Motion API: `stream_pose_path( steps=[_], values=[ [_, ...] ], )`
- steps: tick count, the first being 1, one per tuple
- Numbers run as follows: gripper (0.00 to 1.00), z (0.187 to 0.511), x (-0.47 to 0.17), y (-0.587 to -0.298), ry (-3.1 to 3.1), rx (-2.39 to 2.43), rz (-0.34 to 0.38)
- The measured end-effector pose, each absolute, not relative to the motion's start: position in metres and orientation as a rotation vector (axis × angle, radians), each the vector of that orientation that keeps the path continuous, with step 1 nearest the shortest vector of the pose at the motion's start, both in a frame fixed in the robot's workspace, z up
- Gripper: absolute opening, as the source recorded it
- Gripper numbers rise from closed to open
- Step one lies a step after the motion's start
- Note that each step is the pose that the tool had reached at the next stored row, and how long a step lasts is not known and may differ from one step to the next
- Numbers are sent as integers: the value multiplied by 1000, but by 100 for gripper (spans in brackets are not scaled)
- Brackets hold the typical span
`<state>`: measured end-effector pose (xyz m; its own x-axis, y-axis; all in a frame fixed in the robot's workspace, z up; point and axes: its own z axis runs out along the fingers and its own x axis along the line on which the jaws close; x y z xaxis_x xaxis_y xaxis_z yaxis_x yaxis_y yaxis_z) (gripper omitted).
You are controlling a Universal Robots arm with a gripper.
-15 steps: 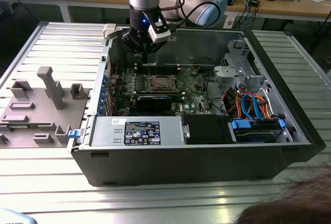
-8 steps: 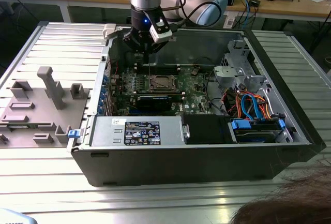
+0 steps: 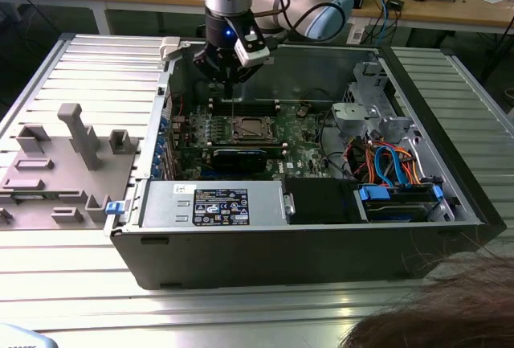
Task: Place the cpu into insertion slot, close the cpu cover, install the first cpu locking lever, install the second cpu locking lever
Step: 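Install the first cpu locking lever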
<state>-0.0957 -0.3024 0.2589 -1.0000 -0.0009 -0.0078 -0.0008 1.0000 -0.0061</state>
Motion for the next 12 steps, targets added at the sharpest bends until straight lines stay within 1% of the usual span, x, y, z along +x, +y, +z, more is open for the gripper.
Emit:
stream_pose_path(
  steps=[12],
  values=[
    [11,259,-91,-302,3134,-1,-10]
  ],
)
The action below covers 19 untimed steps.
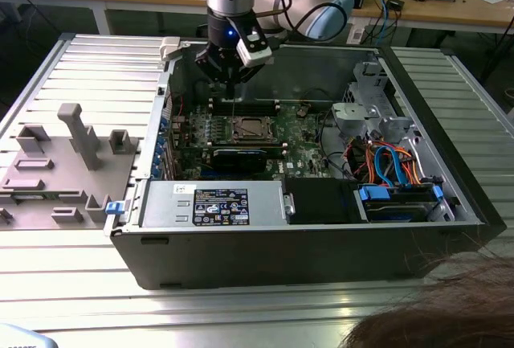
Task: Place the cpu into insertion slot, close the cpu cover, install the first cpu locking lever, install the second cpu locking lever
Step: 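Install the first cpu locking lever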
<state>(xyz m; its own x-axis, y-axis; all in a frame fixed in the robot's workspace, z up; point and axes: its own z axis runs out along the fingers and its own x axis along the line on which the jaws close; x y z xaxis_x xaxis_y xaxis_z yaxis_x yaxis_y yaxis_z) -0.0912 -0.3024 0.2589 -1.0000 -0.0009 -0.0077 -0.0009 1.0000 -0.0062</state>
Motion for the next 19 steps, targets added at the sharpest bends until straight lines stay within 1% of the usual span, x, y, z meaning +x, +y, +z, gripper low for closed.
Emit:
stream_pose_path(
  steps=[19],
  values=[
    [11,258,-84,-302,3134,-1,-10]
  ],
)
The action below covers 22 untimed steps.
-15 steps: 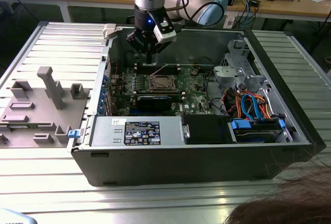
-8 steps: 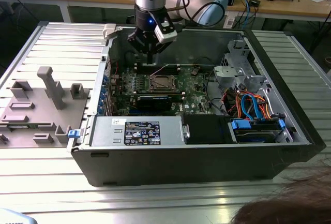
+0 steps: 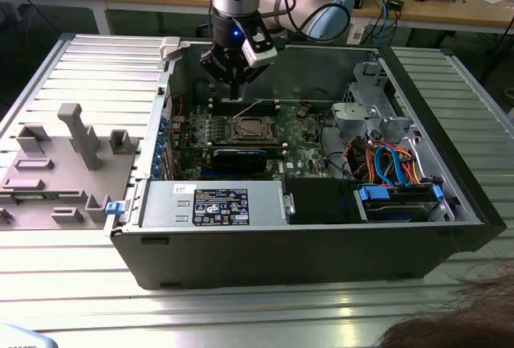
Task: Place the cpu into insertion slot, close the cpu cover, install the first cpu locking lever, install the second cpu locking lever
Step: 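Install the first cpu locking lever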
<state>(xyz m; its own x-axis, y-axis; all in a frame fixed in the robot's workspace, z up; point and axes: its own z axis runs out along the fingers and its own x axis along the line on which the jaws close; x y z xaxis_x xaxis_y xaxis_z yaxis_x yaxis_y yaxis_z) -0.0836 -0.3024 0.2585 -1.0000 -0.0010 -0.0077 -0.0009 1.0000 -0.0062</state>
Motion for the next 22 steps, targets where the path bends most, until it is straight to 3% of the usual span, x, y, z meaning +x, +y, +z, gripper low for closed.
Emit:
stream_pose_path(
  steps=[22],
  values=[
    [11,258,-76,-302,3134,-1,-10]
  ],
)
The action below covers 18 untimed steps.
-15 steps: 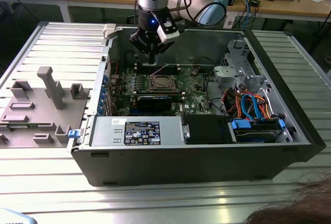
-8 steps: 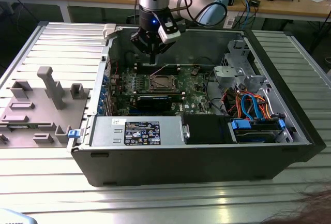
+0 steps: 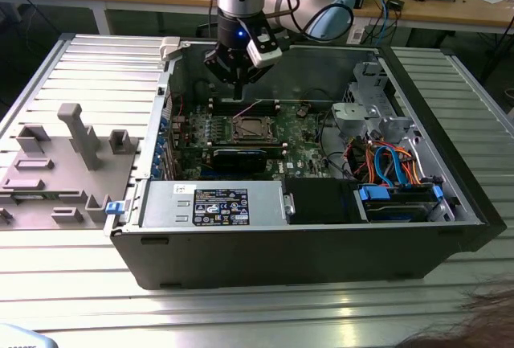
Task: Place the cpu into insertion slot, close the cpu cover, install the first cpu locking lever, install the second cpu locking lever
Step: 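Install the first cpu locking lever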
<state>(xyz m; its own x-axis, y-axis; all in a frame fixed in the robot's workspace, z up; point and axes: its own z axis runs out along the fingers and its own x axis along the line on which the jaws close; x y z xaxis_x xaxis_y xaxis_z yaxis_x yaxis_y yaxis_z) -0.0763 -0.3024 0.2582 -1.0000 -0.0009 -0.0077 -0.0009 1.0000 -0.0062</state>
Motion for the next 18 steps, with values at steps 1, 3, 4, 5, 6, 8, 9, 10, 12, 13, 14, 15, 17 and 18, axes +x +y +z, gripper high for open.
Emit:
stream_pose_path(
  steps=[1,3,4,5,6,8,9,10,12,13,14,15,17,18],
  values=[
    [11,258,-76,-302,3134,-1,-10],
    [11,258,-76,-302,3134,-1,-10],
    [11,258,-75,-302,3134,-1,-10],
    [11,258,-75,-302,3134,-1,-10],
    [11,258,-75,-302,3134,-2,-10],
    [11,258,-75,-302,3134,-2,-10],
    [11,258,-74,-302,3134,-1,-10],
    [11,258,-74,-302,3134,-2,-10],
    [11,257,-73,-302,3134,-2,-10],
    [11,257,-73,-302,3134,-2,-10],
    [11,257,-73,-302,3134,-1,-10],
    [11,257,-72,-302,3134,-1,-10],
    [11,256,-72,-302,3134,-1,-10],
    [11,255,-72,-302,3134,-1,-10]
  ],
)
